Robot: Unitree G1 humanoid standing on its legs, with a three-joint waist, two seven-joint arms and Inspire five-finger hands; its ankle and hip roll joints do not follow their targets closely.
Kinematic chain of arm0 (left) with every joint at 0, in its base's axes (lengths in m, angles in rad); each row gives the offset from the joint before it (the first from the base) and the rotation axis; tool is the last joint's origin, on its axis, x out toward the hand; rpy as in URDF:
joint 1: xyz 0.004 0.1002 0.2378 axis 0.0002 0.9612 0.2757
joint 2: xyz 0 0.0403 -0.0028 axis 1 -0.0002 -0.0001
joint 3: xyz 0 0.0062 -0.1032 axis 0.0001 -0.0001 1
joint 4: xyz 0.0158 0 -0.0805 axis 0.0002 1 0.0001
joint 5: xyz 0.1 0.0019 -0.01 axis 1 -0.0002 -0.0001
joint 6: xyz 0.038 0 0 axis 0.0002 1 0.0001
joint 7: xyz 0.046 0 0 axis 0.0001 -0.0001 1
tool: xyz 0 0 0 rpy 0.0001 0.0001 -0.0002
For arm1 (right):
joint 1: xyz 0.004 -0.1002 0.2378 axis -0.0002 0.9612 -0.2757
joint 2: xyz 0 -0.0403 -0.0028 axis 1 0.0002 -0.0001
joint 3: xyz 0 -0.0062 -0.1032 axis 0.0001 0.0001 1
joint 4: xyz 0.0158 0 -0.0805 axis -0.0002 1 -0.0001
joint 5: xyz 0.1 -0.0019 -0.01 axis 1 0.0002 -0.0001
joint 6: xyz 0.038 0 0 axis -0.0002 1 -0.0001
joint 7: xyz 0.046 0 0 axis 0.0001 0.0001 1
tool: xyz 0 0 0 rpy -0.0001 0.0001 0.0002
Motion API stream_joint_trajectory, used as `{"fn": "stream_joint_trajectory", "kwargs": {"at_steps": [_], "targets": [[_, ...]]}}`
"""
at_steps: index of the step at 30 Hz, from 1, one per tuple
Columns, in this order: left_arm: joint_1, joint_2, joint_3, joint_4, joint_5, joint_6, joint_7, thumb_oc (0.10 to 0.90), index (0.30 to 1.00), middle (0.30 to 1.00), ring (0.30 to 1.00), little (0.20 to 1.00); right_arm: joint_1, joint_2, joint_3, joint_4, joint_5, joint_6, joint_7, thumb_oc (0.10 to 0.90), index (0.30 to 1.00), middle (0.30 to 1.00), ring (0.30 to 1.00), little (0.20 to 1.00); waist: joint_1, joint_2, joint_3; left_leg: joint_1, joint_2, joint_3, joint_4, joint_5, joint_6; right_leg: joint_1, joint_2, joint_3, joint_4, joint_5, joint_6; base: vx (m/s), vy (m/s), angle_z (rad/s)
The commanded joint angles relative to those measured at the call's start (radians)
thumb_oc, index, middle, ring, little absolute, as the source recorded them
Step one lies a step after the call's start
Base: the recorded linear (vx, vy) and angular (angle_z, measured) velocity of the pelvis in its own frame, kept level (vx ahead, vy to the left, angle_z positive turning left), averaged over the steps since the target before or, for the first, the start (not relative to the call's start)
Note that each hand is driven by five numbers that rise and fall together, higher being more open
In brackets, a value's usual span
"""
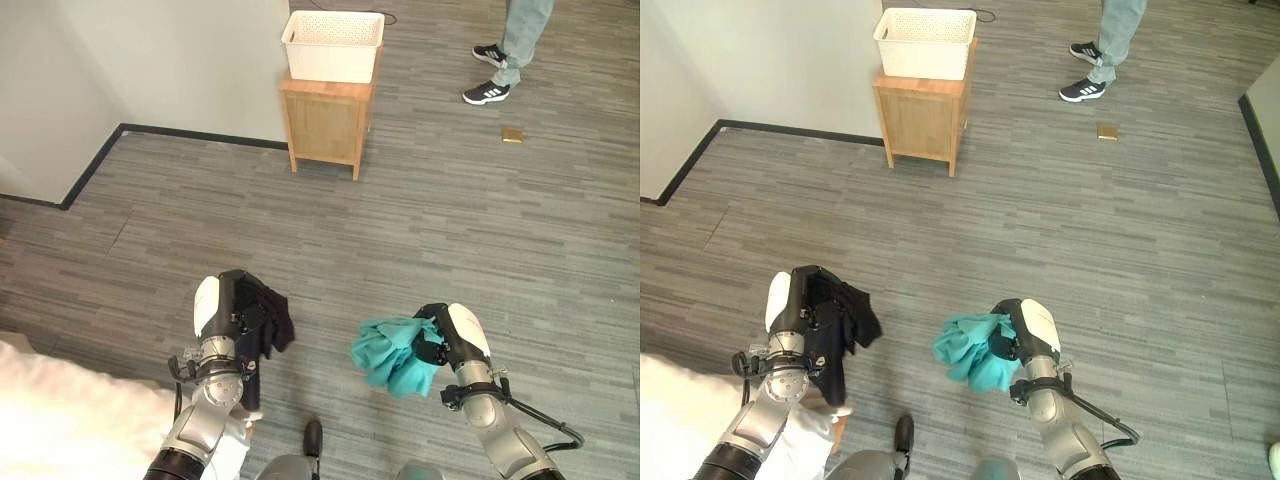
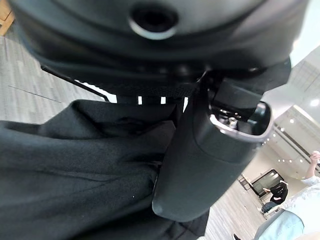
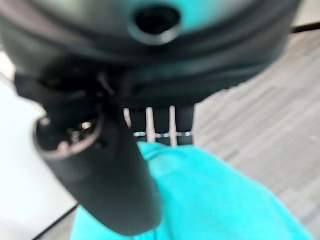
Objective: Pick up bed clothes into laundry basket.
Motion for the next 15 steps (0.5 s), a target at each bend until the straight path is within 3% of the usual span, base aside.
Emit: {"fn": "stream_joint_trajectory", "kwargs": {"at_steps": [1, 2, 3, 4, 6, 7, 8, 9, 10, 11, 12, 13, 15], "targets": [[-0.081, 0.023, 0.005, -0.07, 0.066, -0.097, 0.022, 0.4, 0.3, 0.3, 0.3, 0.3, -0.105, -0.026, -0.042, -0.06, -0.014, -0.072, -0.078, 0.4, 0.3, 0.3, 0.3, 0.3, -0.054, -0.095, -0.077, 0.149, -0.033, 0.056, -0.022, -0.148, -0.164, -0.063, 0.046, -0.05, -0.416, 0.243, 0.01, 0.7, -0.17, 1.1], [-0.084, 0.022, 0.015, -0.065, 0.074, -0.095, 0.02, 0.4, 0.3, 0.3, 0.3, 0.3, -0.111, -0.029, -0.041, -0.064, -0.019, -0.071, -0.08, 0.4, 0.3, 0.3, 0.3, 0.3, -0.073, -0.099, -0.08, 0.187, -0.027, 0.038, -0.022, -0.18, -0.174, -0.091, 0.072, -0.082, -0.516, 0.282, 0.019, 0.52, -0.114, 0.86], [-0.084, 0.021, 0.018, -0.064, 0.075, -0.096, 0.02, 0.4, 0.3, 0.3, 0.3, 0.3, -0.113, -0.029, -0.038, -0.064, -0.02, -0.071, -0.08, 0.4, 0.3, 0.3, 0.3, 0.3, -0.081, -0.085, -0.081, 0.191, -0.01, 0.033, -0.022, -0.191, -0.177, -0.068, 0.088, -0.095, -0.552, 0.295, 0.019, 0.74, -0.169, 1.04], [-0.092, 0.029, 0.032, -0.05, 0.091, -0.093, 0.022, 0.4, 0.3, 0.3, 0.3, 0.3, -0.116, -0.036, -0.04, -0.074, -0.036, -0.071, -0.081, 0.4, 0.3, 0.3, 0.3, 0.3, -0.1, -0.095, -0.085, 0.26, 0.002, 0.008, -0.022, -0.232, -0.192, -0.144, 0.095, -0.132, -0.608, 0.342, 0.037, 0.74, -0.189, 1.02], [-0.094, 0.03, 0.033, -0.046, 0.093, -0.097, 0.028, 0.4, 0.3, 0.3, 0.3, 0.3, -0.115, -0.041, -0.035, -0.082, -0.047, -0.072, -0.078, 0.4, 0.3, 0.3, 0.3, 0.3, -0.112, -0.08, -0.088, 0.3, 0.032, -0.019, -0.022, -0.238, -0.2, -0.151, 0.109, -0.123, -0.601, 0.351, 0.034, 0.67, -0.221, 0.9], [-0.098, 0.045, 0.035, -0.037, 0.091, -0.107, 0.012, 0.4, 0.3, 0.3, 0.3, 0.3, -0.137, -0.091, -0.12, -0.222, 0.023, -0.089, -0.046, 0.4, 0.3, 0.3, 0.3, 0.3, -0.123, -0.091, -0.12, 0.333, 0.068, -0.047, 0.002, -0.169, -0.221, -0.097, 0.114, -0.081, -0.607, 0.365, -0.004, 0.42, -0.171, 0.85], [-0.096, 0.046, 0.034, -0.036, 0.09, -0.107, 0.012, 0.4, 0.3, 0.3, 0.3, 0.3, -0.132, -0.09, -0.121, -0.225, 0.023, -0.088, -0.044, 0.4, 0.3, 0.3, 0.3, 0.3, -0.119, -0.082, -0.122, 0.34, 0.078, -0.041, 0.002, -0.179, -0.22, -0.09, 0.127, -0.079, -0.61, 0.354, -0.001, 0.78, -0.317, 0.93], [-0.083, 0.038, 0.043, -0.026, 0.096, -0.108, 0.013, 0.4, 0.3, 0.3, 0.3, 0.3, -0.044, -0.108, -0.151, -0.293, 0.05, -0.124, -0.02, 0.4, 0.3, 0.3, 0.3, 0.3, -0.132, -0.068, -0.135, 0.282, 0.102, -0.016, 0.234, -0.055, -0.259, -0.012, 0.14, -0.041, -0.615, 0.354, -0.021, 0.57, -0.268, 0.38], [-0.078, 0.04, 0.046, -0.015, 0.094, -0.105, 0.01, 0.4, 0.3, 0.3, 0.3, 0.3, -0.025, -0.122, -0.152, -0.303, 0.057, -0.135, -0.014, 0.4, 0.3, 0.3, 0.3, 0.3, -0.122, -0.082, -0.123, 0.197, 0.093, -0.009, 0.42, 0.068, -0.282, 0.04, 0.128, -0.041, -0.619, 0.35, -0.051, 0.72, -0.395, 0.22], [-0.07, 0.045, 0.051, -0.024, 0.086, -0.107, 0.008, 0.4, 0.3, 0.3, 0.3, 0.3, -0.02, -0.132, -0.15, -0.309, 0.058, -0.137, -0.009, 0.4, 0.3, 0.3, 0.3, 0.3, -0.104, -0.092, -0.112, 0.121, 0.082, -0.012, 0.586, 0.113, -0.279, 0.087, 0.131, -0.036, -0.623, 0.325, -0.076, 0.57, -0.366, -0.05], [-0.055, 0.051, 0.056, -0.033, 0.077, -0.11, 0.005, 0.4, 0.3, 0.3, 0.3, 0.3, -0.026, -0.137, -0.141, -0.305, 0.061, -0.134, -0.01, 0.4, 0.3, 0.3, 0.3, 0.3, -0.076, -0.1, -0.098, 0.053, 0.07, -0.007, 0.735, 0.113, -0.27, 0.141, 0.137, -0.021, -0.629, 0.291, -0.094, 0.39, -0.234, -0.31], [-0.055, 0.052, 0.056, -0.034, 0.077, -0.109, 0.005, 0.4, 0.3, 0.3, 0.3, 0.3, -0.027, -0.136, -0.141, -0.304, 0.062, -0.134, -0.01, 0.4, 0.3, 0.3, 0.3, 0.3, -0.077, -0.105, -0.097, 0.044, 0.064, -0.009, 0.744, 0.116, -0.269, 0.138, 0.131, -0.021, -0.63, 0.296, -0.095, 0.35, -0.218, -0.49], [-0.044, 0.053, 0.064, -0.046, 0.057, -0.113, 0.008, 0.4, 0.3, 0.3, 0.3, 0.3, -0.049, -0.144, -0.13, -0.298, 0.057, -0.122, -0.014, 0.4, 0.3, 0.3, 0.3, 0.3, -0.03, -0.131, -0.072, -0.098, 0.052, 0.053, 0.882, 0.049, -0.249, 0.207, 0.11, 0.0, -0.632, 0.256, -0.105, 0.42, -0.14, -0.63]]}}
